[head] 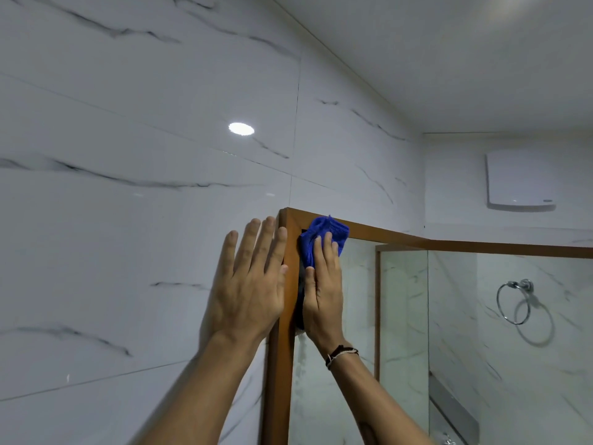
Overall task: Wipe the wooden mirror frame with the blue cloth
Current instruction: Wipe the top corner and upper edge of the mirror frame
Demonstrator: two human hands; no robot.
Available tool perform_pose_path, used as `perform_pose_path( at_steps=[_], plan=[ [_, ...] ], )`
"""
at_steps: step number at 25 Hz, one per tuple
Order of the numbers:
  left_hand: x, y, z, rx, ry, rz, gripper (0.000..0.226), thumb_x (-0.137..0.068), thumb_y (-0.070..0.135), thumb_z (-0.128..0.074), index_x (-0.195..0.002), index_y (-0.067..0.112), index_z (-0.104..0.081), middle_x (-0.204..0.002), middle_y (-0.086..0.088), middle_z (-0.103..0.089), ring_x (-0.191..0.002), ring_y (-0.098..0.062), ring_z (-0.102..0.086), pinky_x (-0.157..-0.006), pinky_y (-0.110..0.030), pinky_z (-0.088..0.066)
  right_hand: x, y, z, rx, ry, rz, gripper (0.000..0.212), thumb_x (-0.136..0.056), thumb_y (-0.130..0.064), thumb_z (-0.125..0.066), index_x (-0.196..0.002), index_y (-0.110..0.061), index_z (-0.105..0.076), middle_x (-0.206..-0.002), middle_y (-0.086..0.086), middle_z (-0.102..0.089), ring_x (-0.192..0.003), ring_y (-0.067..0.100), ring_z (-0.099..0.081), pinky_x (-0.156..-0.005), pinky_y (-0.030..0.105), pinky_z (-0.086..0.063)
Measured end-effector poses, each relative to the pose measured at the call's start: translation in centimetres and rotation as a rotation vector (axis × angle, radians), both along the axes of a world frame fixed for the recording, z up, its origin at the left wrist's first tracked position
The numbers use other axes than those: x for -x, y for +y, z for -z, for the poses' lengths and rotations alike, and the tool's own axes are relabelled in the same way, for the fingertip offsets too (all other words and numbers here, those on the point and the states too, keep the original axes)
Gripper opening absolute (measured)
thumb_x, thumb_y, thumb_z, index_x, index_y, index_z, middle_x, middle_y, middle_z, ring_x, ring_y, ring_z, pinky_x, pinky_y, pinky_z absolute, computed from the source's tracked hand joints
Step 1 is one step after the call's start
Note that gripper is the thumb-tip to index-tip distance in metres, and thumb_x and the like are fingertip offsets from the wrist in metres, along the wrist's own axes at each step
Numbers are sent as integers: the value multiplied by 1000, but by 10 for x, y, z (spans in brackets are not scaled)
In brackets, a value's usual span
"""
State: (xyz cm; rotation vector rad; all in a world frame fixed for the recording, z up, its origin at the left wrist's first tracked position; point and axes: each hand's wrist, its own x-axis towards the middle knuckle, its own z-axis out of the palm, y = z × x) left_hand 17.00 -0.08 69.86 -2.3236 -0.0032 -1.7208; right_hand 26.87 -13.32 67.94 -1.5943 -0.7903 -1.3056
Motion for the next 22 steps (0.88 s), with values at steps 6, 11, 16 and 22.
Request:
perform_pose_path(
  at_steps=[6, 11, 16, 22],
  plan=[
    [0, 5, 3, -44, -19, -1, 68, -123, 42, -8, -178, 9, 16, -185, -22, 18, -172, -39, 14, -141, -60, -12, -3, -6, 54, 88, -50, 25, 62, -115, -24, -40, -175, -24, -24, -186, -21, -9, -176, 17, -10, -143, 32, -7],
    [1, 4, 7, -35, -16, -20, 67, -123, 42, -4, -176, 10, 22, -183, -22, 24, -171, -40, 20, -140, -60, -8, -9, -15, 183, 207, -189, 198, 59, -121, -47, -22, -178, -36, -10, -189, -13, -4, -171, 30, -17, -140, 31, -11],
    [-5, 5, 5, -40, -72, -13, 67, -124, 41, -8, -178, 10, 16, -185, -23, 17, -173, -40, 13, -140, -61, -14, 0, -3, 53, 99, -24, 69, 60, -119, -33, -32, -176, -33, -13, -186, -17, -3, -175, 15, -5, -143, 43, -13],
    [-9, 7, 8, -59, -116, -7, 69, -124, 43, -16, -180, 10, 7, -187, -23, 9, -174, -41, 6, -140, -61, -17, -6, 4, 62, 52, -46, 86, 64, -117, -30, -34, -177, -39, -14, -188, -12, -9, -176, 16, -7, -142, 45, -14]
  ],
)
